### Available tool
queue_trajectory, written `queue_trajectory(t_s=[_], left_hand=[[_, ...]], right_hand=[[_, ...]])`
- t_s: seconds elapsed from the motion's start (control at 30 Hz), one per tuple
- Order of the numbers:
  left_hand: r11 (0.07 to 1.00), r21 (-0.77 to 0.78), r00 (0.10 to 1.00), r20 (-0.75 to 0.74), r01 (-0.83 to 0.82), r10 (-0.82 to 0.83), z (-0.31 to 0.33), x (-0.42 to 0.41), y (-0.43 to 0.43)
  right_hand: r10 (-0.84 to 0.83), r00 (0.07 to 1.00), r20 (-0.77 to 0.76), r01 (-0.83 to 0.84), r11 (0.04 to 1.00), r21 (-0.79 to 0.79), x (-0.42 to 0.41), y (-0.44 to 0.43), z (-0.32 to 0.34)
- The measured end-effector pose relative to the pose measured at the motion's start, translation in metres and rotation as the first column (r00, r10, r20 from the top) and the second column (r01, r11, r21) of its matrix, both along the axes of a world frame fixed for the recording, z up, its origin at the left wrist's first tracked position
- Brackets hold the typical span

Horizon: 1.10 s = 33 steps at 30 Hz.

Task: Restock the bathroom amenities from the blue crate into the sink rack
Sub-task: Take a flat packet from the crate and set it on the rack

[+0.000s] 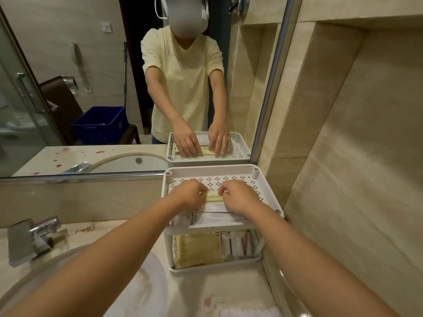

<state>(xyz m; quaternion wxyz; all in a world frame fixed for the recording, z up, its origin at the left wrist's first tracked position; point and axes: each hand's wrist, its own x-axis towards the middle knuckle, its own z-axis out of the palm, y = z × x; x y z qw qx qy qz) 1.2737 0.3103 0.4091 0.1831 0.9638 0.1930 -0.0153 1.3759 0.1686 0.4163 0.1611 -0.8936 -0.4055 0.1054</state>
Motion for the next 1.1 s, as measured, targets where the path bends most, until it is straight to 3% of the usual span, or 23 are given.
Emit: queue_trajectory(t_s=[0.6,1.1], left_hand=[[0.998,-0.029,0.998,0.014,-0.053,0.053,-0.001,-0.017,-0.002],[0.948,0.112,0.918,0.308,-0.297,0.251,0.023,-0.115,0.003]], right_hand=[[0.030,0.999,-0.023,-0.030,0.999,-0.018,-0.022,-0.004,0.007],[0.153,0.981,0.117,-0.165,0.981,0.100,-0.087,0.029,0.023]])
